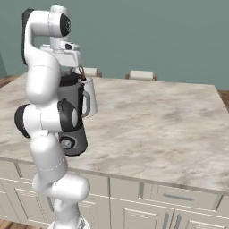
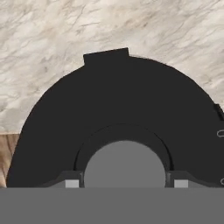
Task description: Open the blender lid, put the orange in the blender, close the lid, and start the blender.
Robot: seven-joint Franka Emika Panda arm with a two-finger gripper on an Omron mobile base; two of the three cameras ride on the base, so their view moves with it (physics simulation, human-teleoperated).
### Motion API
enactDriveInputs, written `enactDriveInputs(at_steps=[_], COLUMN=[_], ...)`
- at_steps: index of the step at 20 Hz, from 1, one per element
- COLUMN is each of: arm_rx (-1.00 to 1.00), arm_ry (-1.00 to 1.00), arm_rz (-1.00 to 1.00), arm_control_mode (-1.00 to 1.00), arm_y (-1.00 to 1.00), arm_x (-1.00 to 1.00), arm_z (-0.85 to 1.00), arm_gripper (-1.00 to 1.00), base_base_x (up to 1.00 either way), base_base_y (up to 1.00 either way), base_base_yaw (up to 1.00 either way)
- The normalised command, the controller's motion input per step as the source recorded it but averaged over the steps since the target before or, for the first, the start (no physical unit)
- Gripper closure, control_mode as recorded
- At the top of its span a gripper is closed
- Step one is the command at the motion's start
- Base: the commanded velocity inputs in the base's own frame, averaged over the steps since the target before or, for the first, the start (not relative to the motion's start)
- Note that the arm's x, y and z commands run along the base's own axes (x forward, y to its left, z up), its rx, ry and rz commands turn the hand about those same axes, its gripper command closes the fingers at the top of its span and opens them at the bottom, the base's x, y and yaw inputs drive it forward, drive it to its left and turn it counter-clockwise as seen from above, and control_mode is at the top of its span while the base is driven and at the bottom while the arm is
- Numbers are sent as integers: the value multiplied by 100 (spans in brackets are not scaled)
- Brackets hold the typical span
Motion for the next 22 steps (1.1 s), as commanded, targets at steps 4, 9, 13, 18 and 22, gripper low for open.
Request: enactDriveInputs(at_steps=[4,9,13,18,22], arm_rx=[0,0,0,0,0], arm_ry=[-8,-7,-2,0,0], arm_rz=[0,0,0,0,0], arm_control_mode=[-100,-100,-100,-100,-100], arm_y=[0,2,3,0,0], arm_x=[-11,-7,0,-11,-21], arm_z=[-18,-46,-30,-5,6], arm_gripper=[100,100,100,100,100], base_base_x=[0,0,0,0,0], base_base_y=[0,0,0,0,0], base_base_yaw=[0,0,0,0,0])
